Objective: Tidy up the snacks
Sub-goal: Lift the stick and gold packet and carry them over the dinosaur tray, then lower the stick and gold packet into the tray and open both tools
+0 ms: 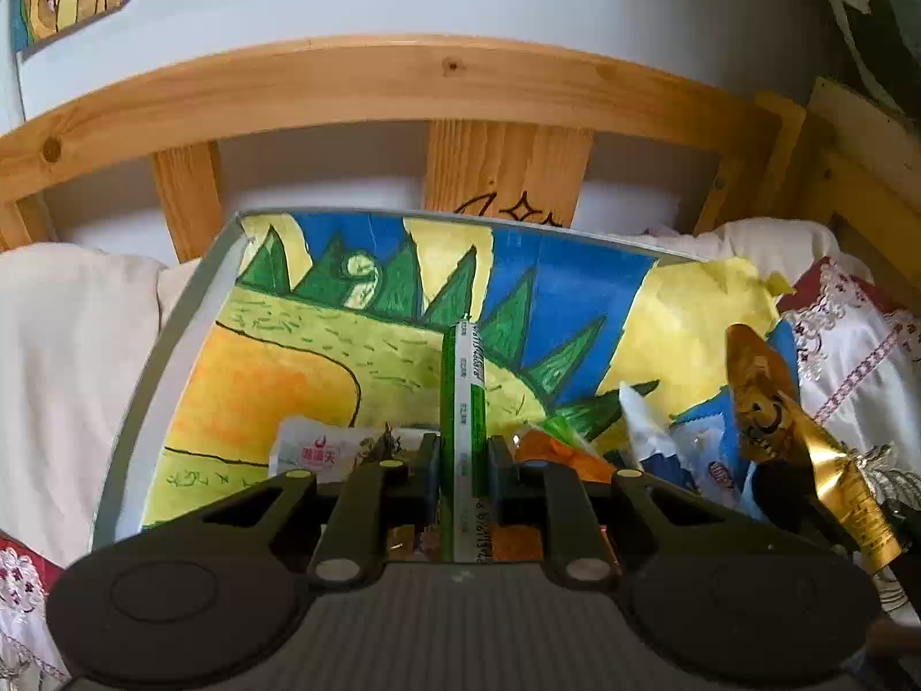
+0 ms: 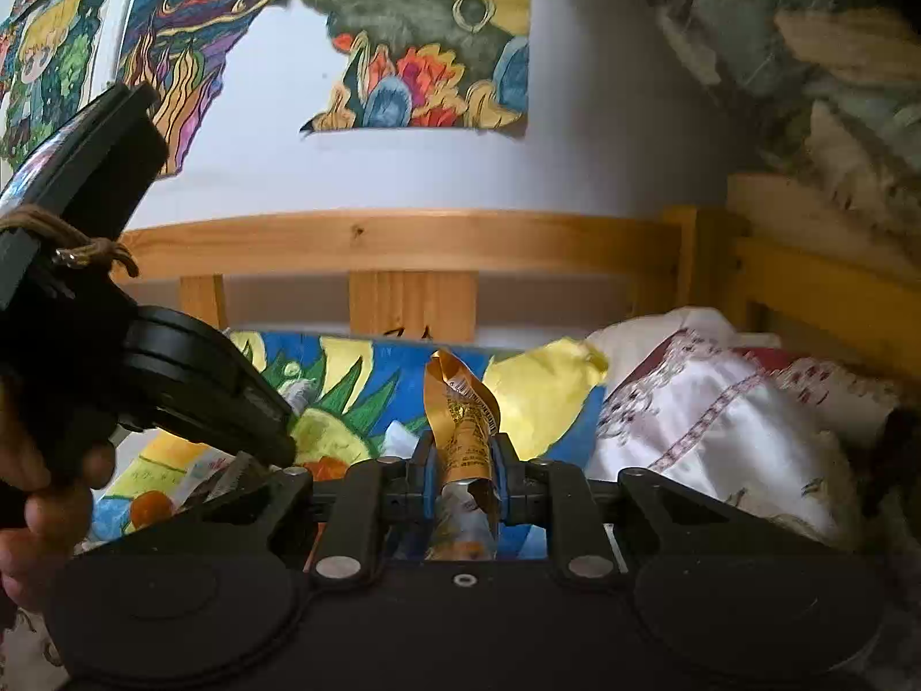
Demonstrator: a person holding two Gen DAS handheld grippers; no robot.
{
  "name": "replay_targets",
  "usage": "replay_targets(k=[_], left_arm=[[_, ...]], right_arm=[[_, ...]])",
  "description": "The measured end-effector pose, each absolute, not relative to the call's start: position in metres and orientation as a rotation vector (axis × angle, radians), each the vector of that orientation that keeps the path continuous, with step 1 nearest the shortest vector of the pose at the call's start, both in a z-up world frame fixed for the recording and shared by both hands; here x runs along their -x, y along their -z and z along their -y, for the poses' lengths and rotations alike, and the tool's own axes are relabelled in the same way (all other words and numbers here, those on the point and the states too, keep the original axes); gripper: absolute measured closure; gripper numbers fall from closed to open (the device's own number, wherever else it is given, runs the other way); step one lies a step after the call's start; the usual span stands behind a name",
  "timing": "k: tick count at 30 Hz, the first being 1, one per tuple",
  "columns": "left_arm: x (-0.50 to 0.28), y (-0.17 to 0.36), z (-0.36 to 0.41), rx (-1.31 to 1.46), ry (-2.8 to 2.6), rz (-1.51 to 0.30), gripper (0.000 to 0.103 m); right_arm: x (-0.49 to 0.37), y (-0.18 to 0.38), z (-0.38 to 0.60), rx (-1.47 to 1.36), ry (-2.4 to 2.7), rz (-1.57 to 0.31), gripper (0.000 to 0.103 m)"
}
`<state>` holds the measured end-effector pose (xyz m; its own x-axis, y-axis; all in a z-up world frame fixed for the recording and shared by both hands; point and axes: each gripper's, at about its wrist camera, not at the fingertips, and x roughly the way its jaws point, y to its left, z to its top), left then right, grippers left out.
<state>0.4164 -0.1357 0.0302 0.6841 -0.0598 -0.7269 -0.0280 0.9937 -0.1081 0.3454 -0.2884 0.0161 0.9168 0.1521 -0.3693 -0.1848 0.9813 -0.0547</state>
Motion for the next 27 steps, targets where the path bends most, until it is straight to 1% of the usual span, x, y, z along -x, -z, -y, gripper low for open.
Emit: replay_targets(k=[3,7,9,10,12,13,15,16,18,19,20,21,22,24,27], left_arm=[[-0.417,-0.026,0.135,0.118,0.011,-0.814,0.085],[-0.416,-0.024,0.133,0.136,-0.007,-0.816,0.084],[-0.413,-0.024,0.134,0.137,-0.021,-0.814,0.082],[-0.413,-0.023,0.134,0.133,-0.022,-0.81,0.081],[-0.411,-0.024,0.135,0.126,-0.024,-0.801,0.075],[-0.41,-0.025,0.134,0.127,-0.025,-0.797,0.073],[-0.409,-0.027,0.132,0.134,-0.026,-0.788,0.066],[-0.408,-0.027,0.132,0.137,-0.027,-0.784,0.064],[-0.407,-0.029,0.13,0.142,-0.034,-0.778,0.056],[-0.406,-0.03,0.129,0.143,-0.037,-0.774,0.054],[-0.405,-0.031,0.129,0.142,-0.037,-0.771,0.048],[-0.403,-0.032,0.129,0.137,-0.042,-0.764,0.039],[-0.401,-0.034,0.129,0.124,-0.058,-0.754,0.033],[-0.395,-0.038,0.13,0.099,-0.099,-0.717,0.016],[-0.388,-0.044,0.129,0.079,-0.128,-0.674,0.008]], right_arm=[[-0.345,-0.011,0.284,0.092,-0.184,-0.395,0.08],[-0.345,-0.007,0.278,0.118,-0.187,-0.415,0.061],[-0.345,-0.005,0.276,0.139,-0.175,-0.416,0.053],[-0.345,-0.005,0.276,0.14,-0.173,-0.415,0.051],[-0.346,-0.006,0.278,0.126,-0.172,-0.417,0.046],[-0.346,-0.007,0.279,0.12,-0.172,-0.416,0.043],[-0.345,-0.008,0.281,0.115,-0.174,-0.414,0.039],[-0.345,-0.009,0.281,0.114,-0.174,-0.41,0.036],[-0.344,-0.011,0.281,0.111,-0.174,-0.403,0.034],[-0.343,-0.012,0.282,0.108,-0.175,-0.4,0.032],[-0.343,-0.013,0.282,0.103,-0.176,-0.396,0.03],[-0.342,-0.013,0.283,0.096,-0.175,-0.393,0.026],[-0.342,-0.014,0.284,0.09,-0.176,-0.389,0.022],[-0.34,-0.017,0.286,0.076,-0.176,-0.378,0.017],[-0.335,-0.023,0.288,0.062,-0.174,-0.354,0.011]])
